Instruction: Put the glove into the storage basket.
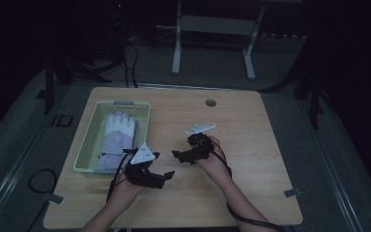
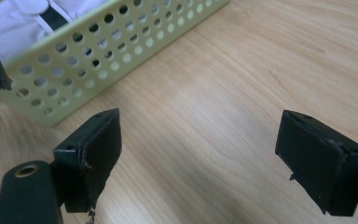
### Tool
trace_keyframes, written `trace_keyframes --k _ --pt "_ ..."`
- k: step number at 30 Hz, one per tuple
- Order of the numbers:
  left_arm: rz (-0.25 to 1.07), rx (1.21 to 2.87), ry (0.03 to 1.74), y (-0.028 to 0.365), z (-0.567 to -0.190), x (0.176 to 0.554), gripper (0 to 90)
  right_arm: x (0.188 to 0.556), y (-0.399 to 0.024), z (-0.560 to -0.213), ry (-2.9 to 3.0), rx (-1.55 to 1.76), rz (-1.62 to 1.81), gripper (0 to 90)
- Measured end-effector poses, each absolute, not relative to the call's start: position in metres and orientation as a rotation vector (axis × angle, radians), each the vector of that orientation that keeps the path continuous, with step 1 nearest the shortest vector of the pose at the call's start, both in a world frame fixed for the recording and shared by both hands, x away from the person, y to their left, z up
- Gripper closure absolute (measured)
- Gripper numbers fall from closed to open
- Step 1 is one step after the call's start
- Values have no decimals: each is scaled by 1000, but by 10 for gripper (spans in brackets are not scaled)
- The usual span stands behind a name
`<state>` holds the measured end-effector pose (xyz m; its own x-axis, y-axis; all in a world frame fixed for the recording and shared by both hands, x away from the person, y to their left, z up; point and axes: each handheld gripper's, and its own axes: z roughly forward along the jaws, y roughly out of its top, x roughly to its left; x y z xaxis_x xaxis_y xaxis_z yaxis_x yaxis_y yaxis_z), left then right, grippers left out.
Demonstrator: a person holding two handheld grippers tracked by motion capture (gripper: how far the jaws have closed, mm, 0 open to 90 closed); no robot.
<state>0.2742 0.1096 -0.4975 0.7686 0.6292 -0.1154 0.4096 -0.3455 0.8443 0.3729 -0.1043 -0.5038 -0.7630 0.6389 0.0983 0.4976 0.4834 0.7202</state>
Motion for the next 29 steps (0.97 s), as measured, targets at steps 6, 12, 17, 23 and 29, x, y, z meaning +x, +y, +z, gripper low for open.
trace_keyframes --k 6,12,17,23,29 --pt "255 2013 766 98 -511 271 141 368 -115 -515 2535 961 1137 143" --pt "220 2044 757 89 -525 270 141 364 -120 -528 2555 927 1107 142" --pt "195 2060 750 83 -536 269 141 361 -125 -541 2573 934 1088 144" --pt "184 2071 744 80 -541 268 140 360 -130 -546 2573 936 1084 147" --pt "180 2067 742 81 -540 269 140 360 -131 -545 2561 906 1086 149"
